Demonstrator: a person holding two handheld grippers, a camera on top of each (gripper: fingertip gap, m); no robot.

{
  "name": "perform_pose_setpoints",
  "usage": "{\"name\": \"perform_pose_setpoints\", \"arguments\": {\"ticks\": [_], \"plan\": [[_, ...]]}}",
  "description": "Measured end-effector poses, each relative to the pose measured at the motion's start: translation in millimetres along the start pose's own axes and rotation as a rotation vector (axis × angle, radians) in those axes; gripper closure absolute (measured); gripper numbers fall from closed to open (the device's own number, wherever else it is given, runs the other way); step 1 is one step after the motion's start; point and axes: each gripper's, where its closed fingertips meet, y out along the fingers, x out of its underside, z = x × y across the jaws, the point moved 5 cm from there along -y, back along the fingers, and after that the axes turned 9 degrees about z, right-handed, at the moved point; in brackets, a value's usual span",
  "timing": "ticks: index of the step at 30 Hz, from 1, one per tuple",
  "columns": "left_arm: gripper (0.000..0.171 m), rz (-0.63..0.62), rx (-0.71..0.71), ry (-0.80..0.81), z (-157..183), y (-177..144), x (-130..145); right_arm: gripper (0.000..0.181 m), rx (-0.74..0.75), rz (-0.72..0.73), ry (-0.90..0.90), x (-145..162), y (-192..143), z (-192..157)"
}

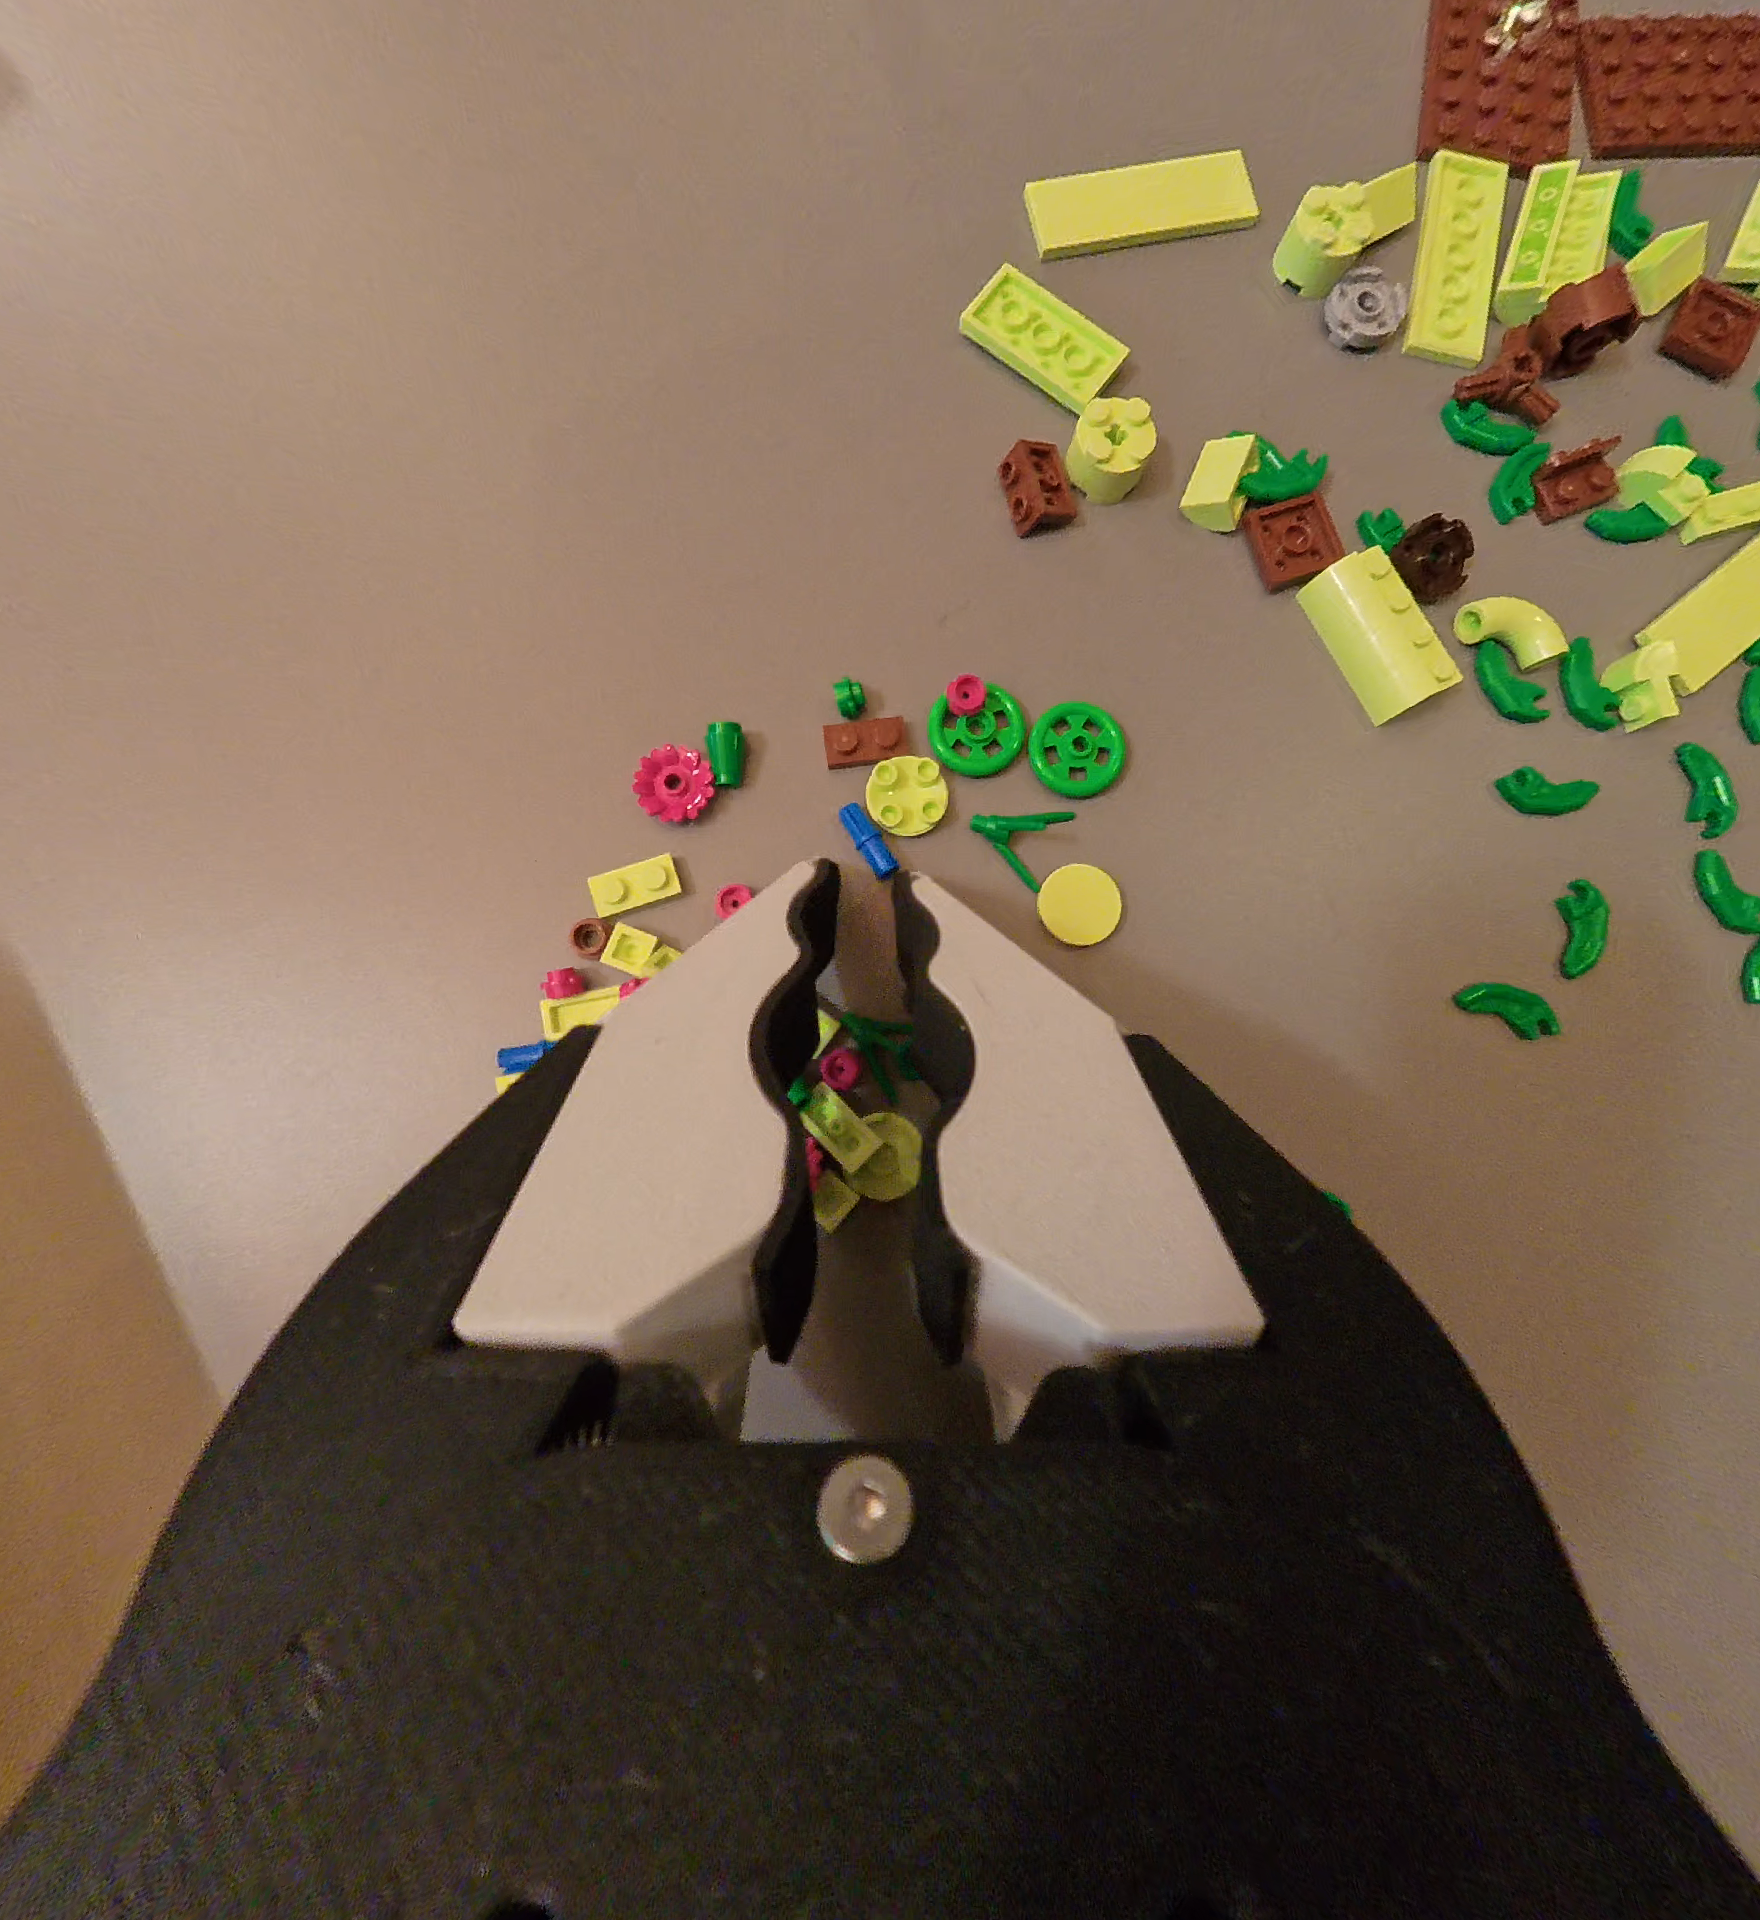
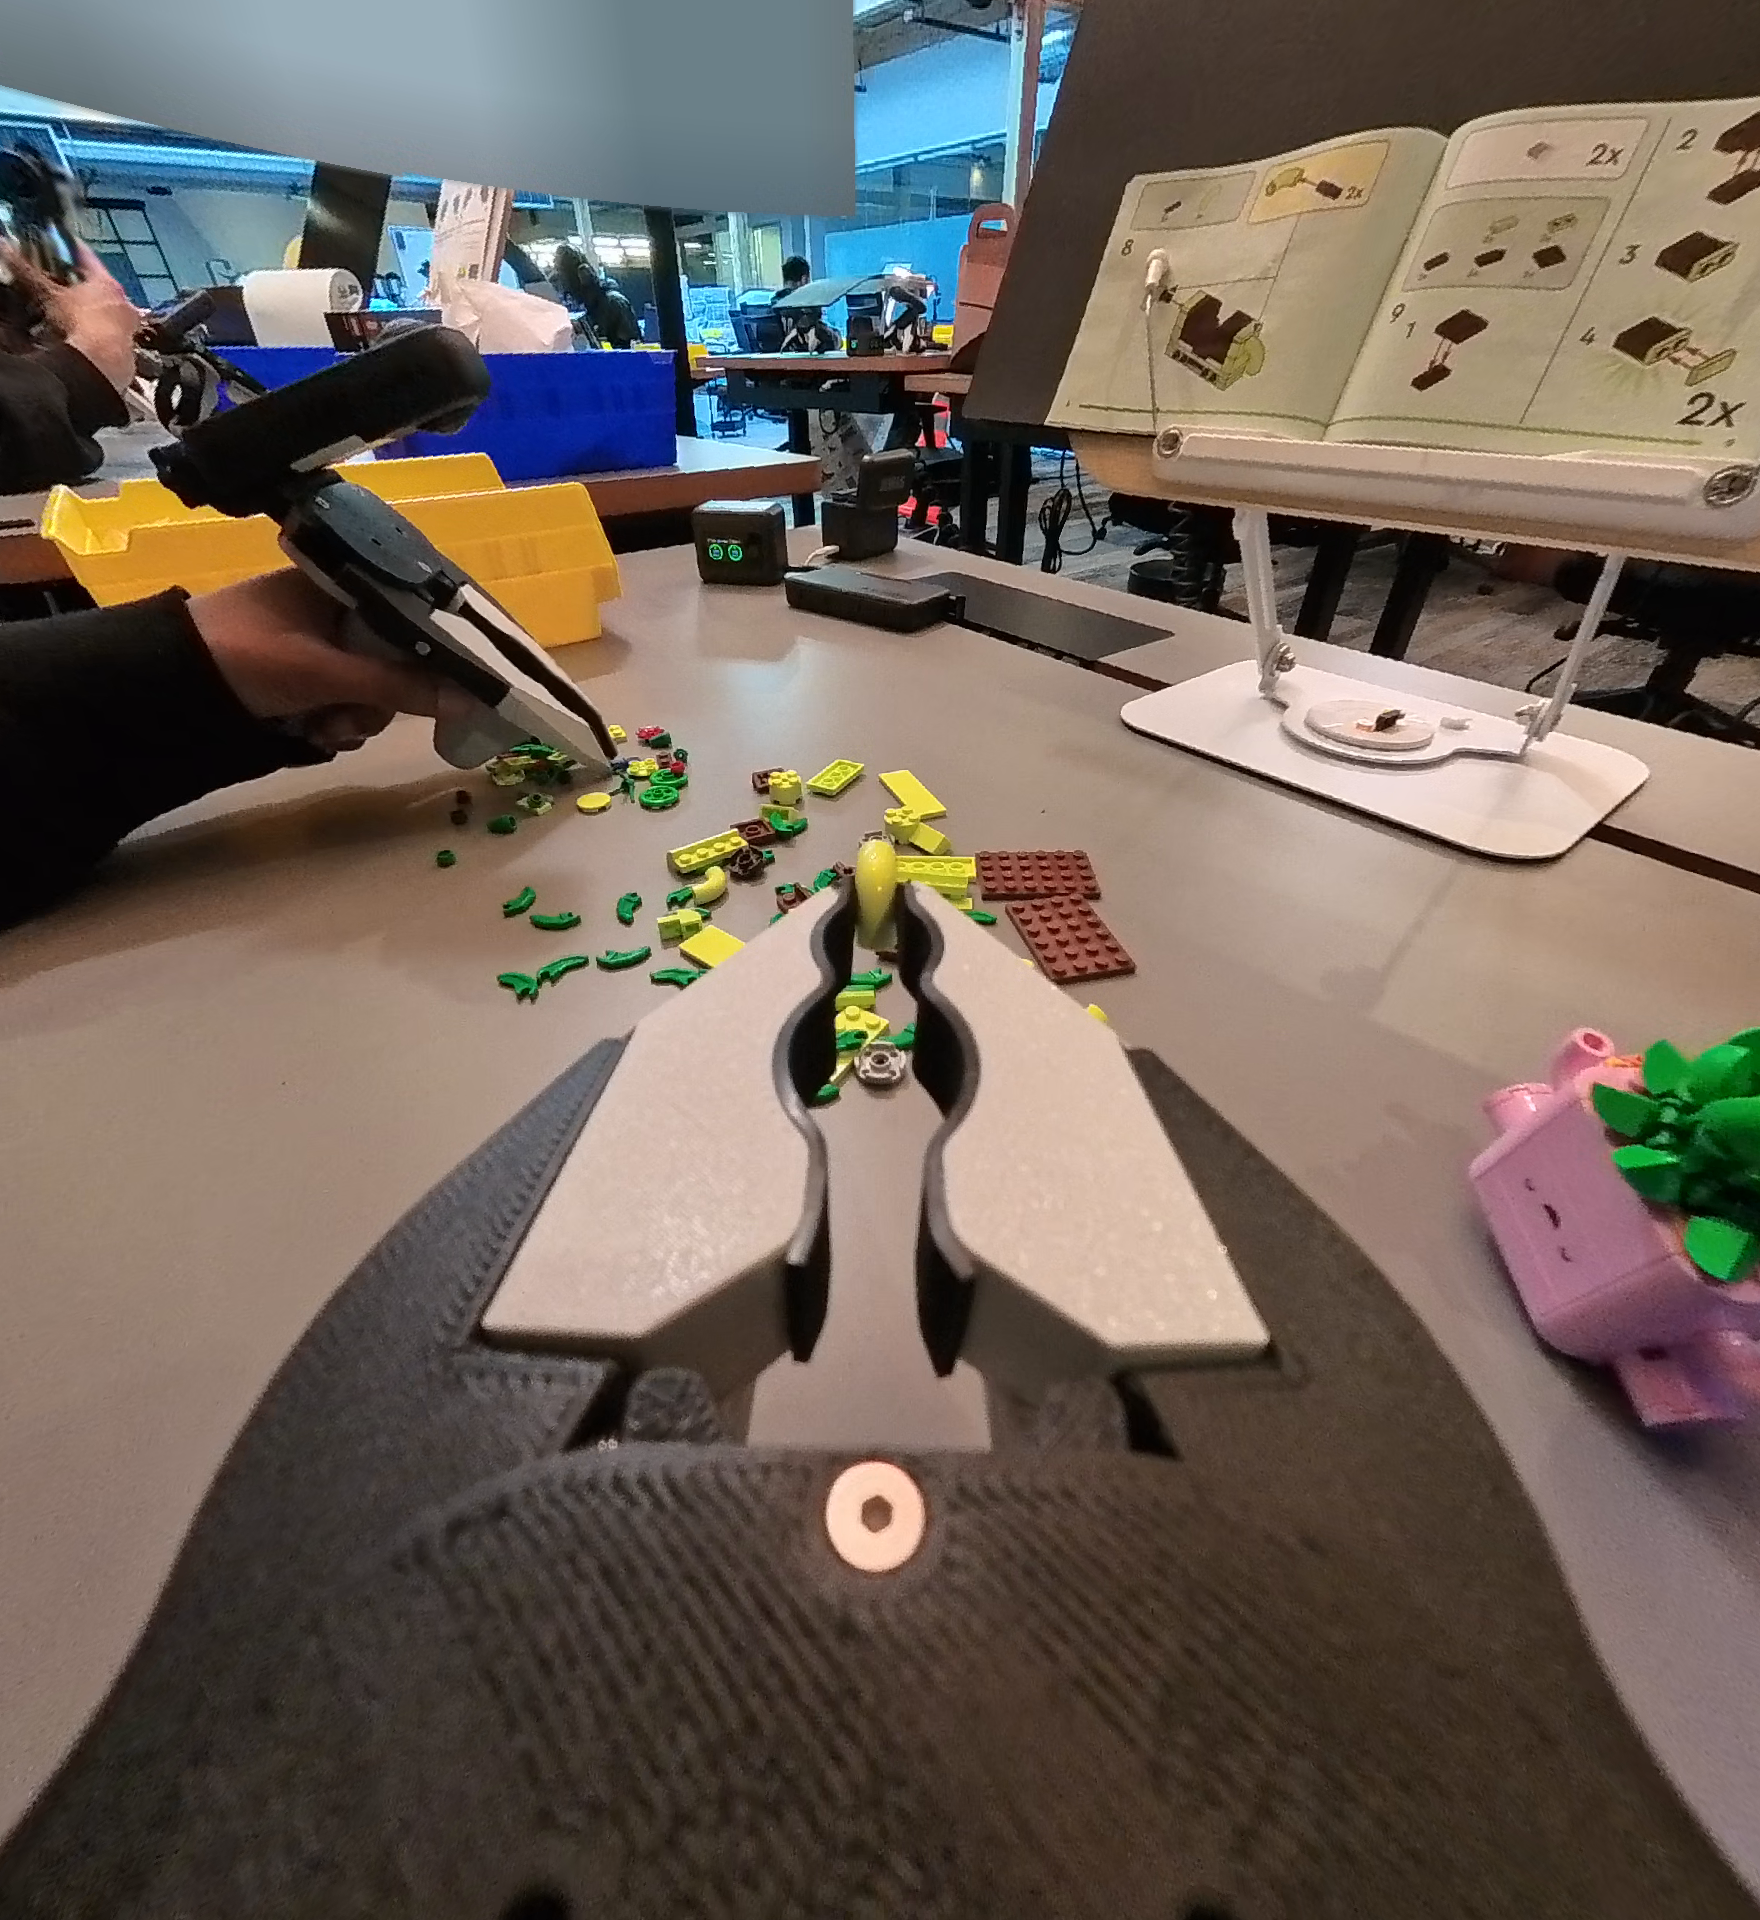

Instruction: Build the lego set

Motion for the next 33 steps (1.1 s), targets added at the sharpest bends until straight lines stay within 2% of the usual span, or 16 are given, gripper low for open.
{"name": "perform_pose_setpoints", "arguments": {"ticks": [4,12,20,23,33], "plan": [[0.153,0.03,0.032,-0.036,5.3,2.8,-3.1,0.176,-0.001,-0.002,0.0,0.2,0.1,-0.1],[0.169,0.031,-0.032,-0.037,-3.4,3.3,-1.2,0.176,-0.002,-0.002,-0.002,0.3,0.2,-0.4],[0.168,0.053,-0.024,0.015,-1.6,5.4,-1.6,0.176,-0.003,-0.005,-0.004,0.5,0.5,-0.7],[0.16,0.063,-0.029,0.019,-2.0,6.2,-2.1,0.176,-0.004,-0.005,-0.007,0.5,0.5,-1.0],[0.171,0.087,-0.048,0.074,-1.2,7.2,-4.3,0.176,-0.005,-0.004,-0.014,0.4,0.3,-1.7]]}}
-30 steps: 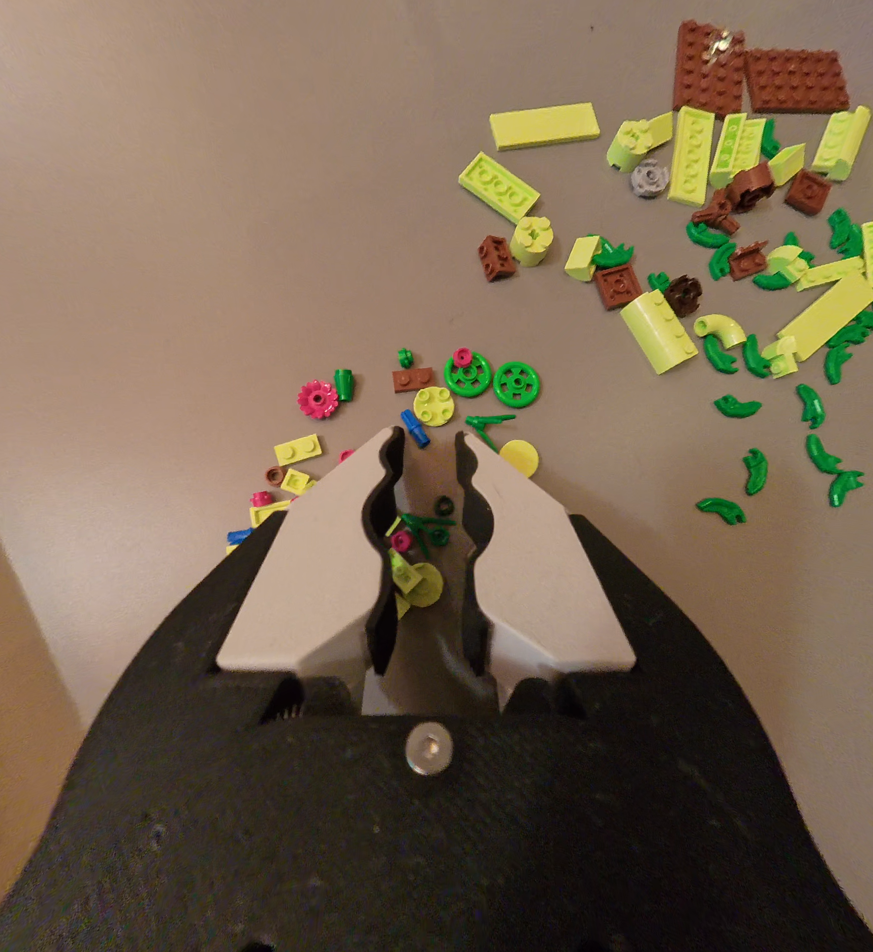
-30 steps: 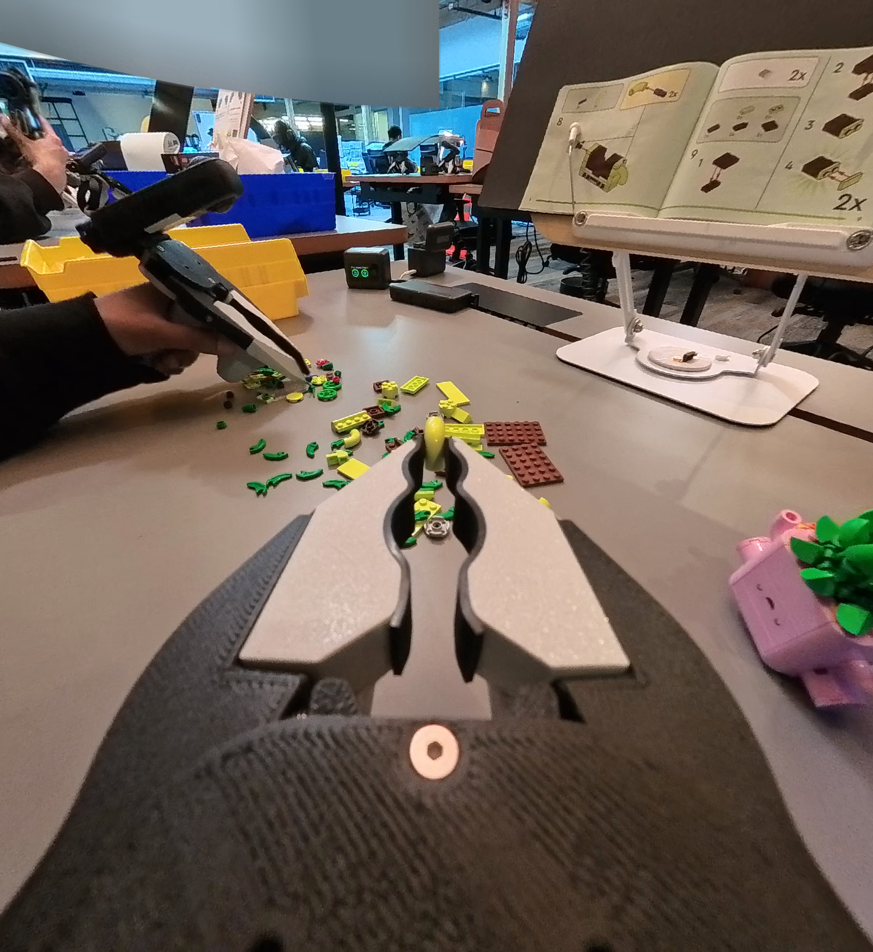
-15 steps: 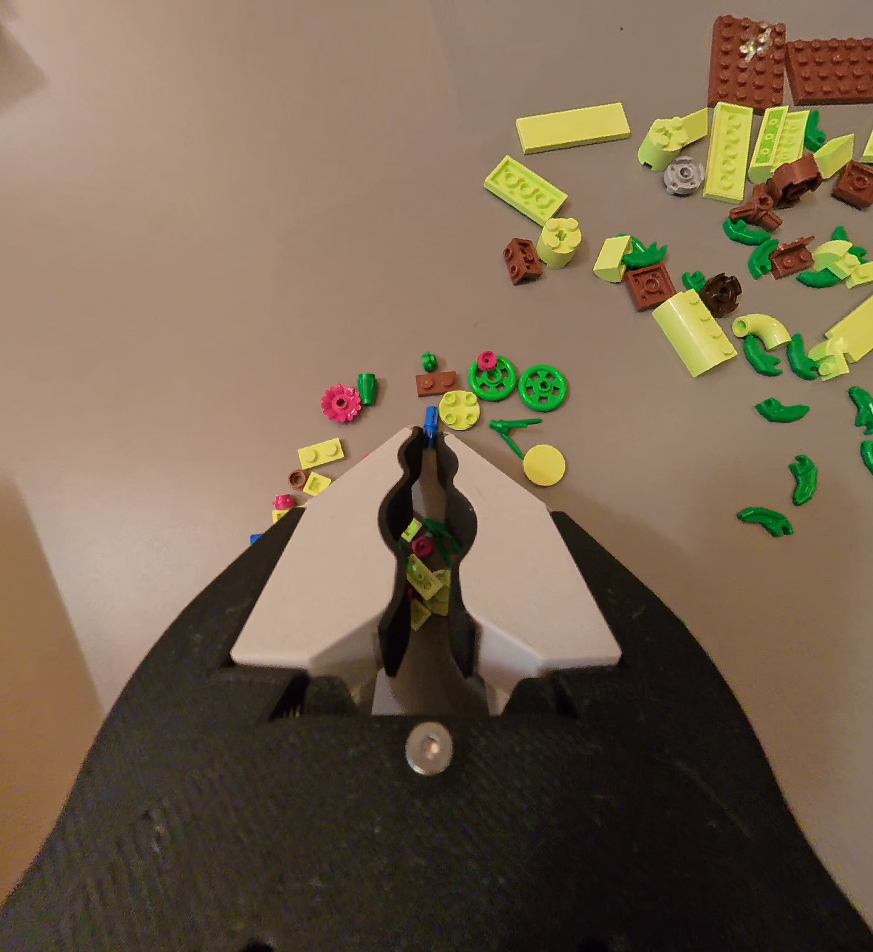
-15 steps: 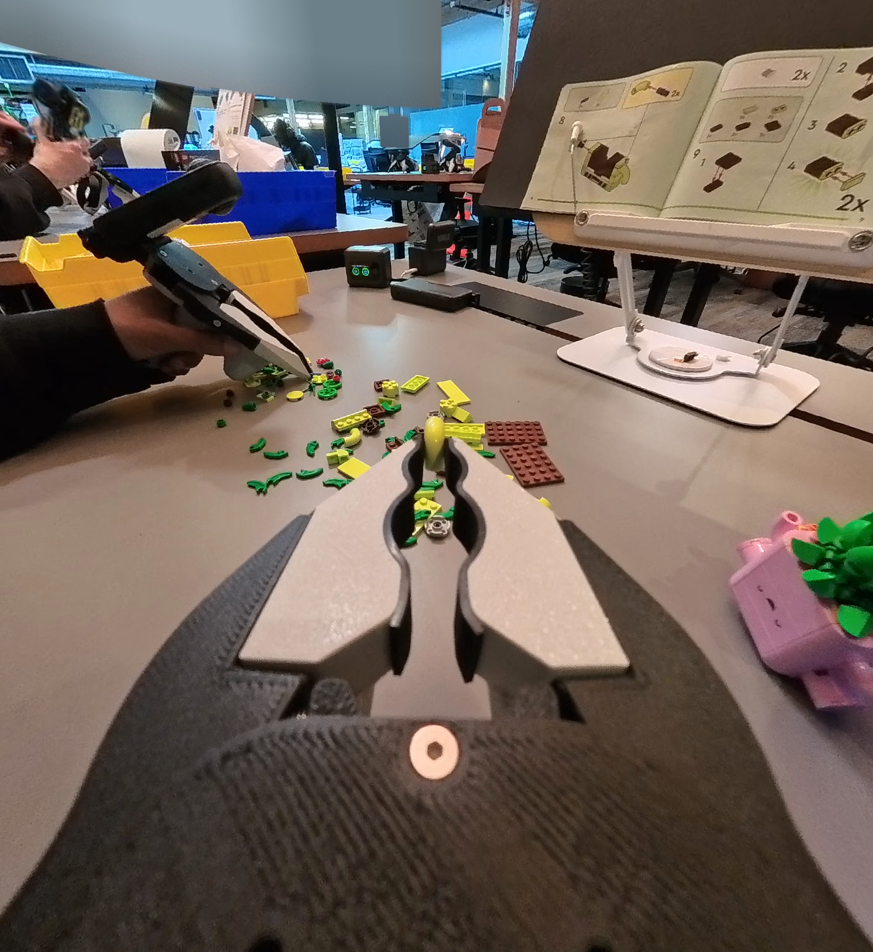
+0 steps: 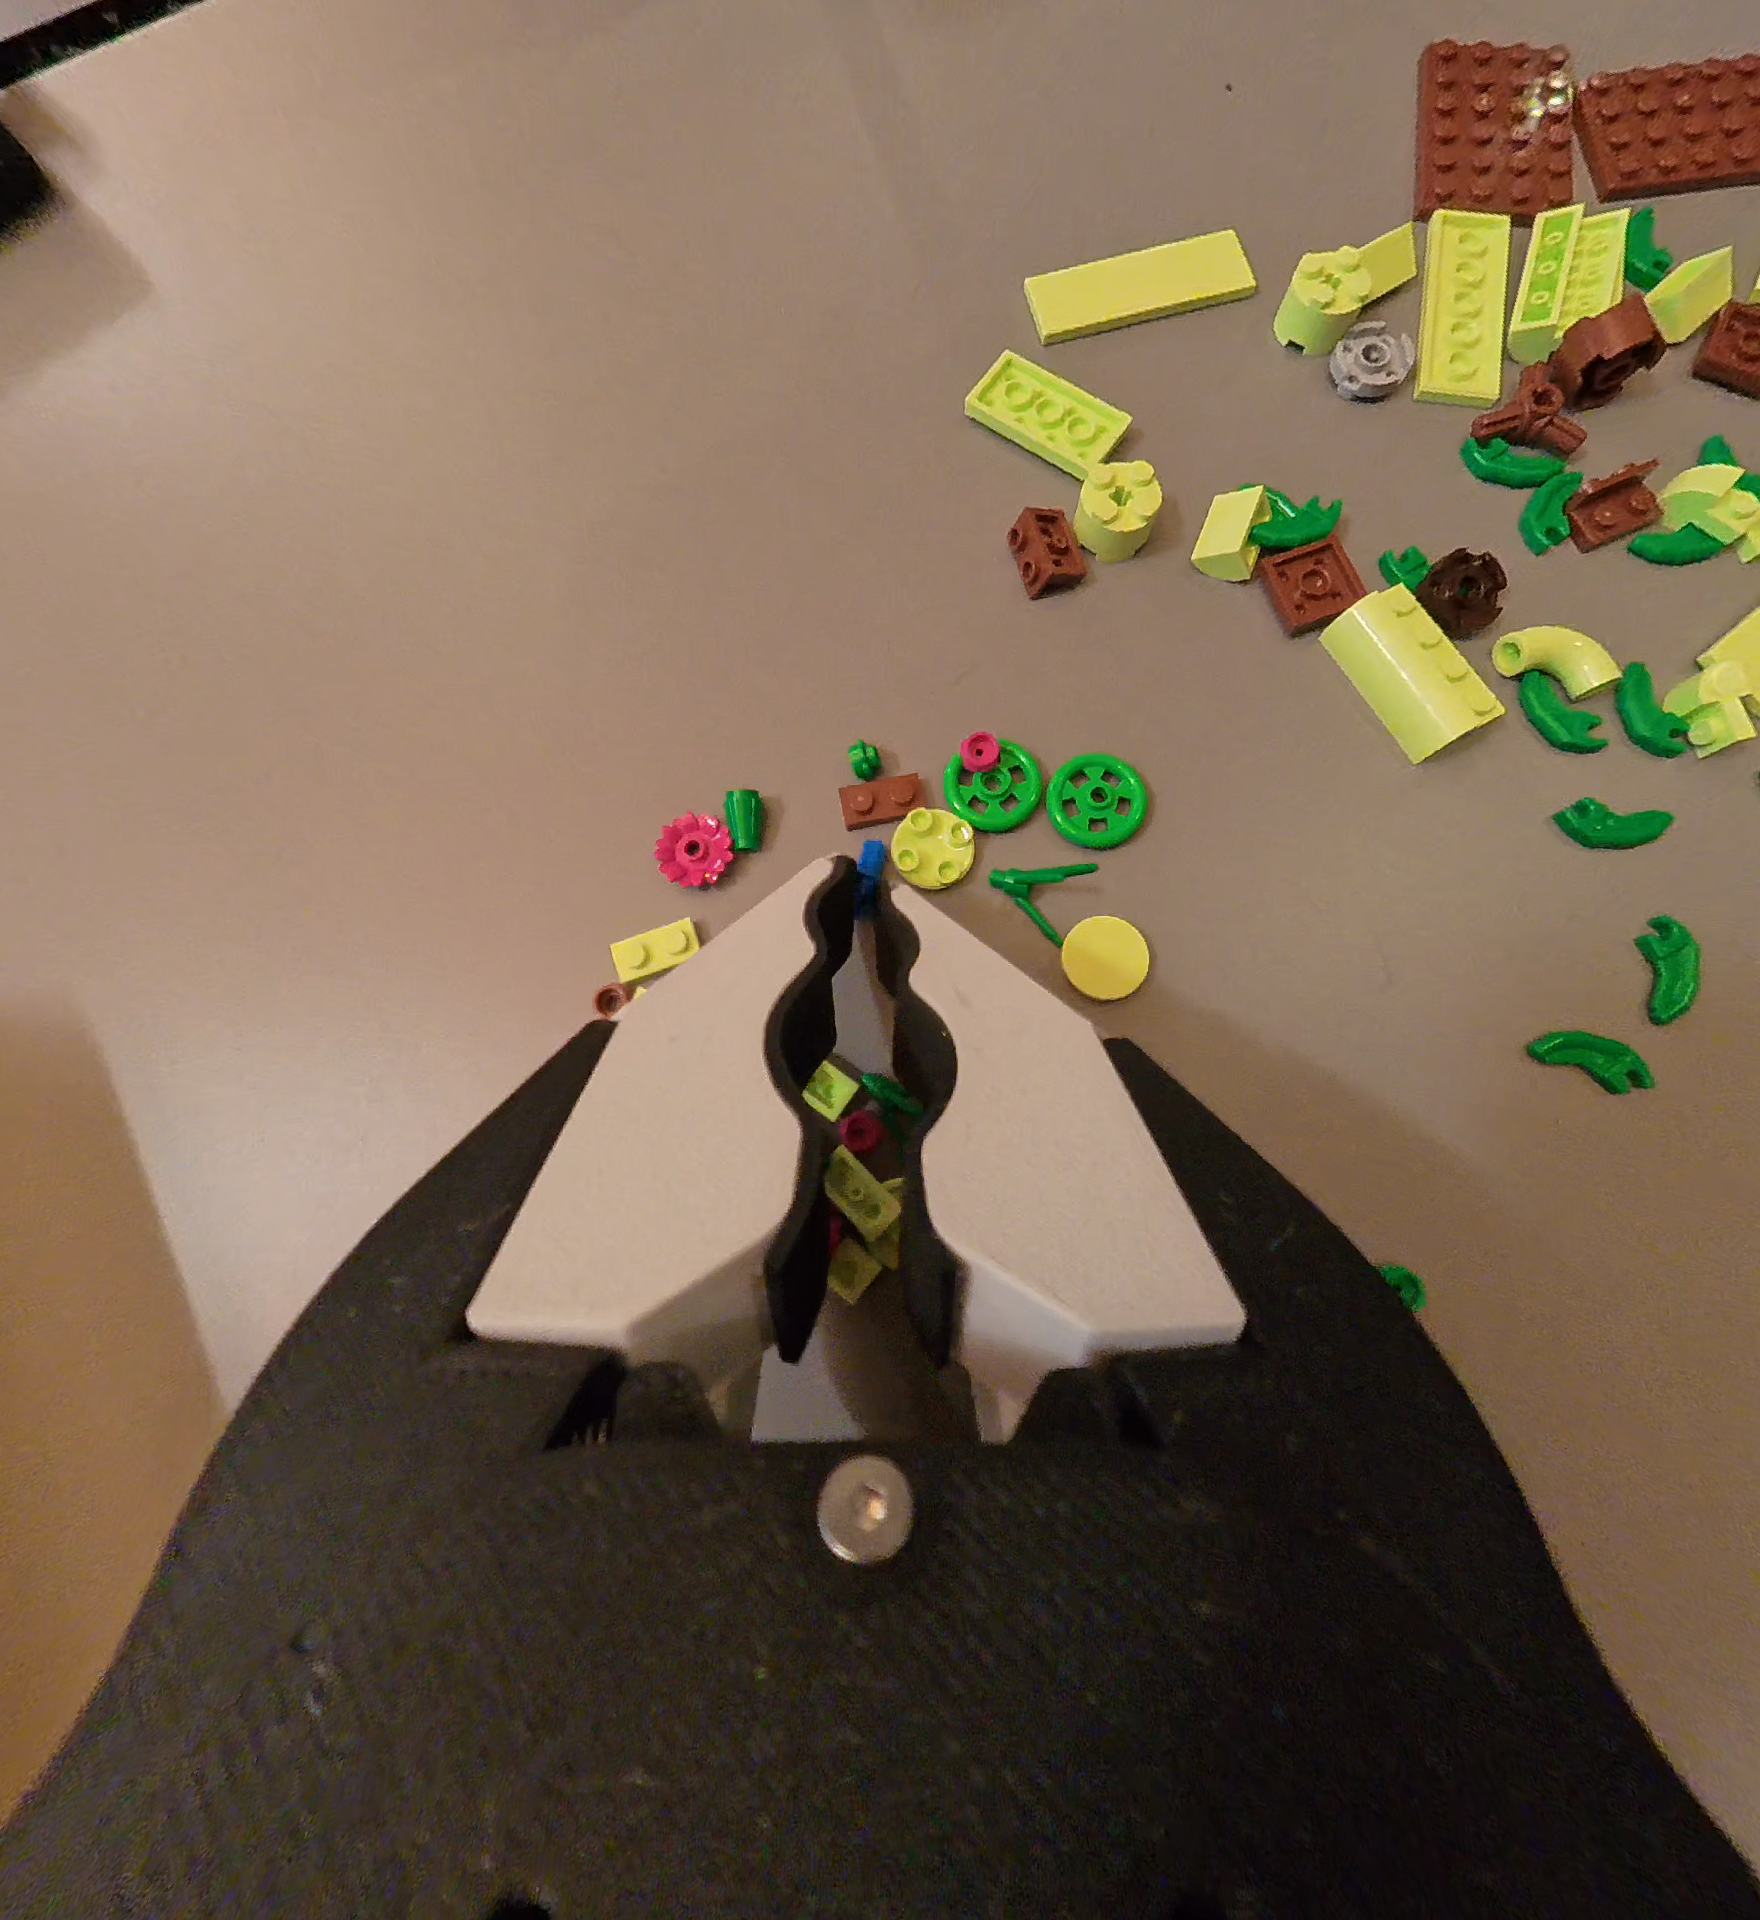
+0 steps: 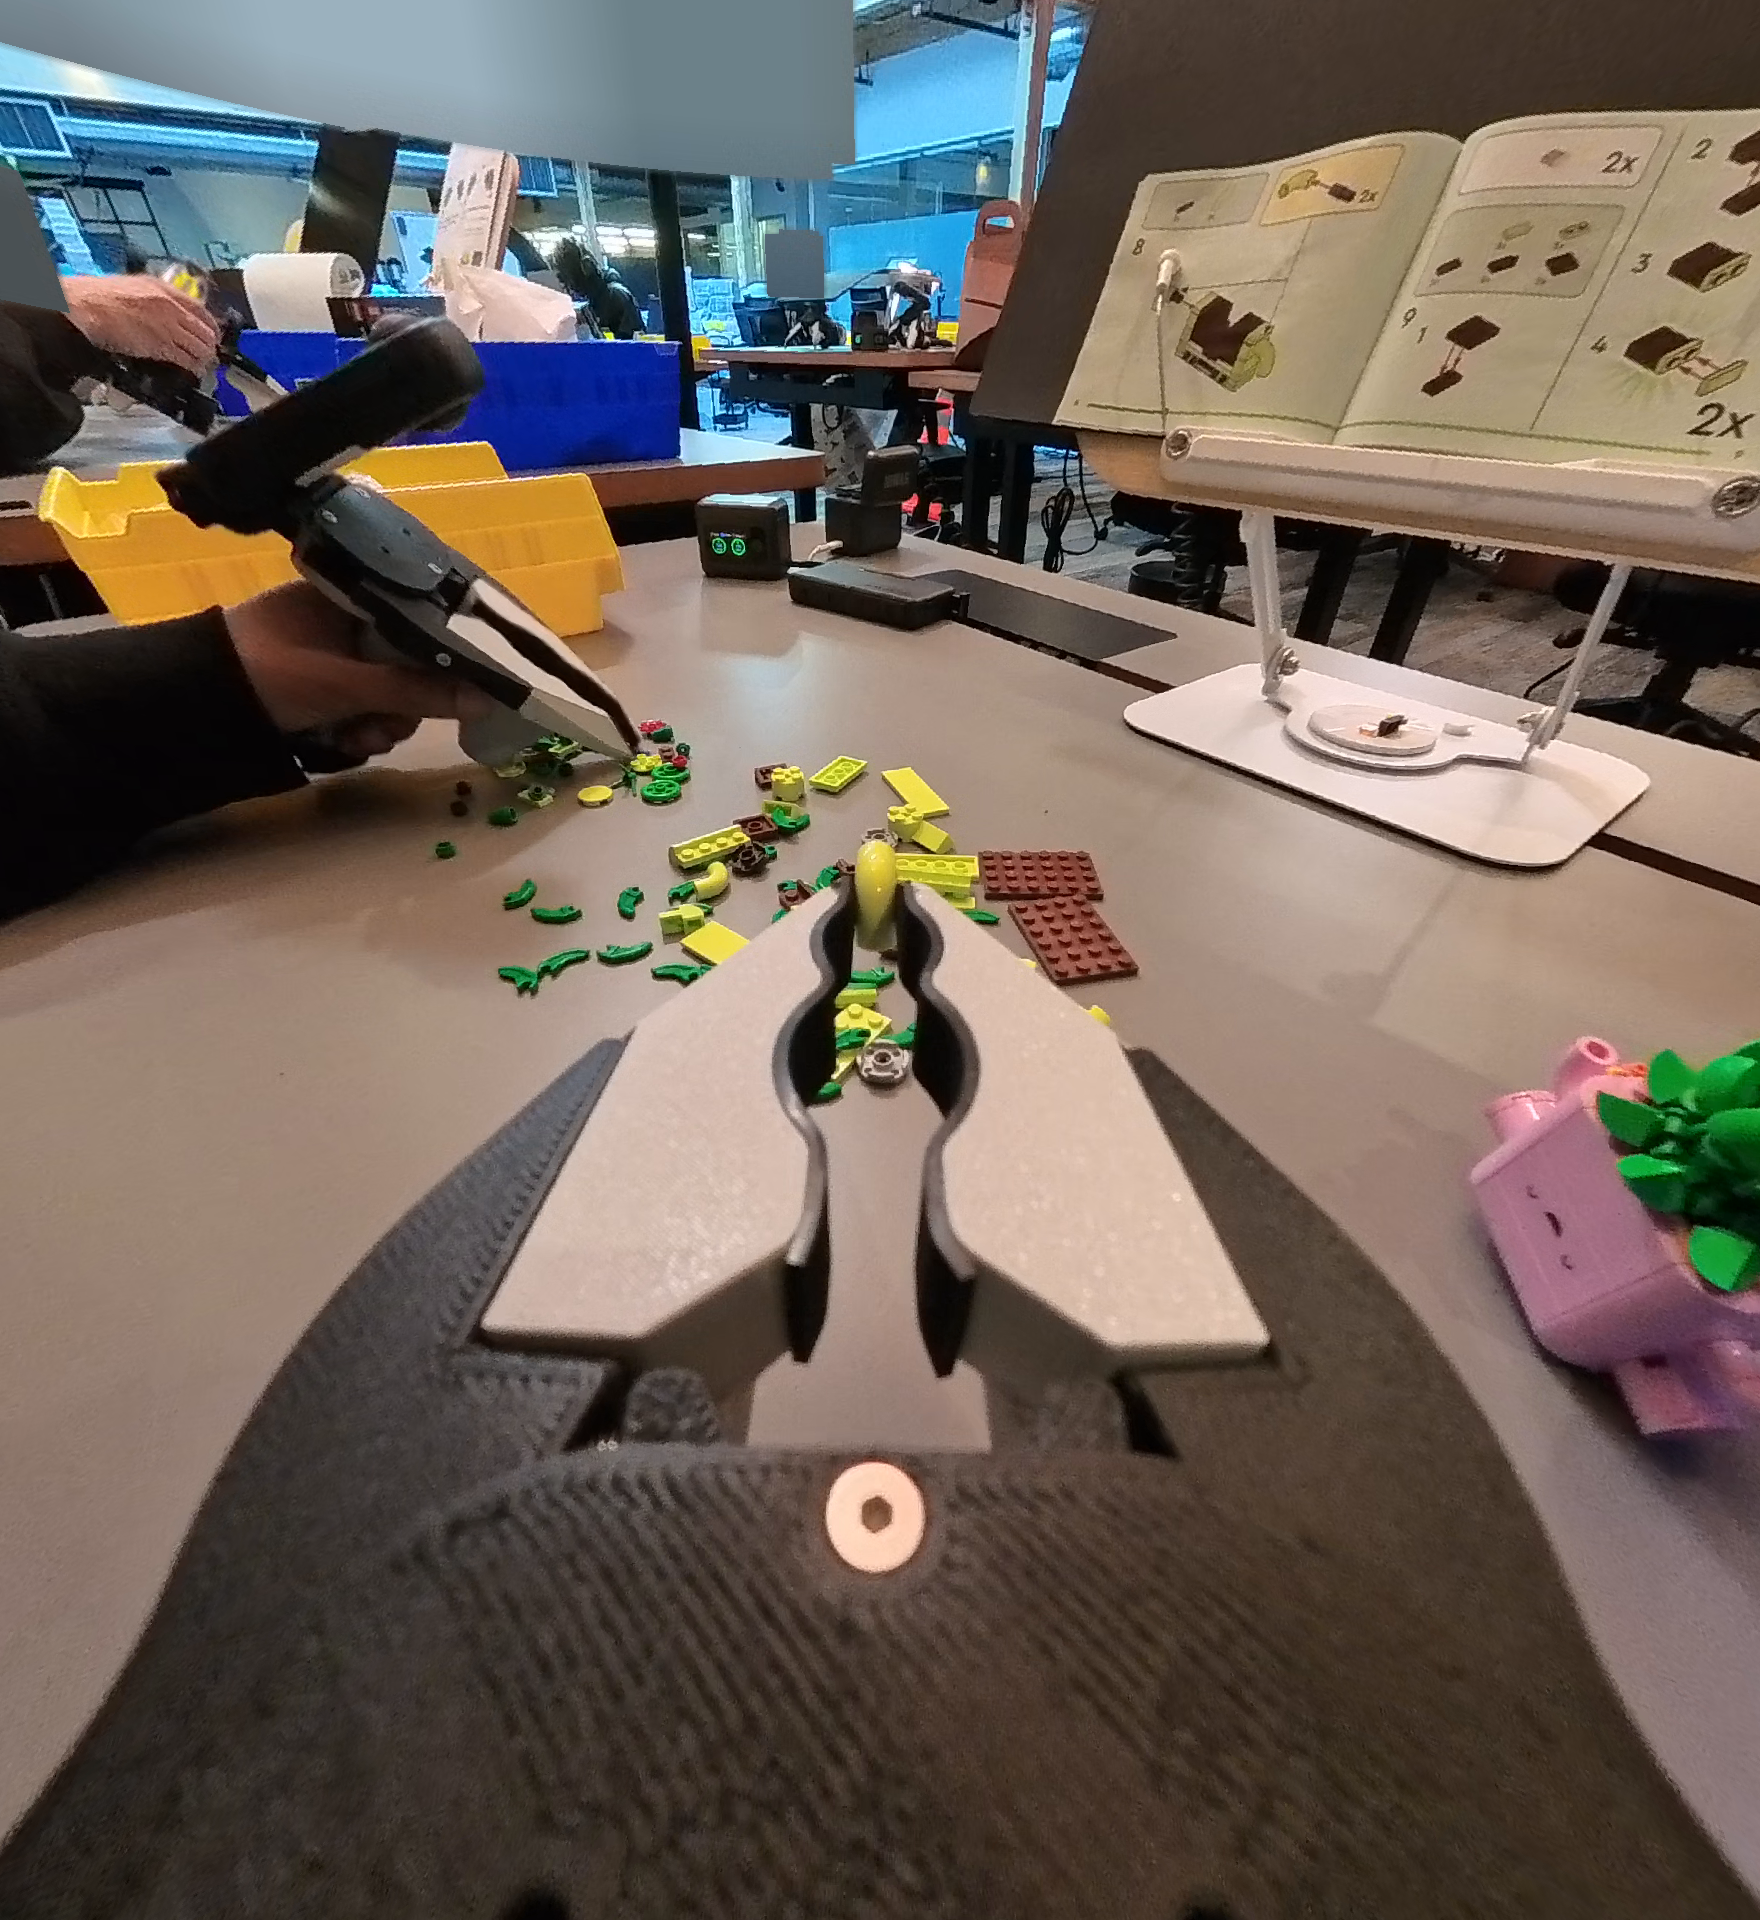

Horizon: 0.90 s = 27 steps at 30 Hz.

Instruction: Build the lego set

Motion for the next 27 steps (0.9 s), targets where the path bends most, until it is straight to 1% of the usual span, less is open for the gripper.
{"name": "perform_pose_setpoints", "arguments": {"ticks": [2,7,10,13,15,17,19,22,24,27], "plan": [[0.171,0.014,-0.015,0.015,-1,-3,-3,0.176,-0.001,0.0,0.001,0,0,0],[0.171,0.114,0.004,0.06,8,-15,-21,0.176,-0.007,-0.001,-0.007,0,0,-2],[0.171,0.1,0.0,0.09,9,-15,-20,0.176,-0.011,0.001,-0.009,0,0,-3],[0.169,0.075,-0.011,0.114,3,-12,-14,0.176,-0.011,-0.001,-0.014,0,0,-4],[0.163,0.063,0.034,0.12,-1,-11,-14,0.176,-0.01,-0.003,-0.011,0,1,-3],[0.162,0.05,0.141,0.117,-1,-12,-20,0.176,-0.008,-0.003,-0.005,0,1,-2],[0.16,0.001,0.271,0.139,1,-13,-26,0.177,-0.008,0.006,-0.004,-1,0,-2],[0.157,-0.131,0.362,0.27,-6,-7,-29,0.177,-0.01,0.015,-0.001,-2,0,-2],[0.157,-0.225,0.401,0.37,-9,-3,-30,0.176,-0.015,0.016,-0.004,-2,0,-2],[0.157,-0.329,0.424,0.578,-11,6,-30,0.176,-0.023,0.005,-0.017,0,1,-4]]}}
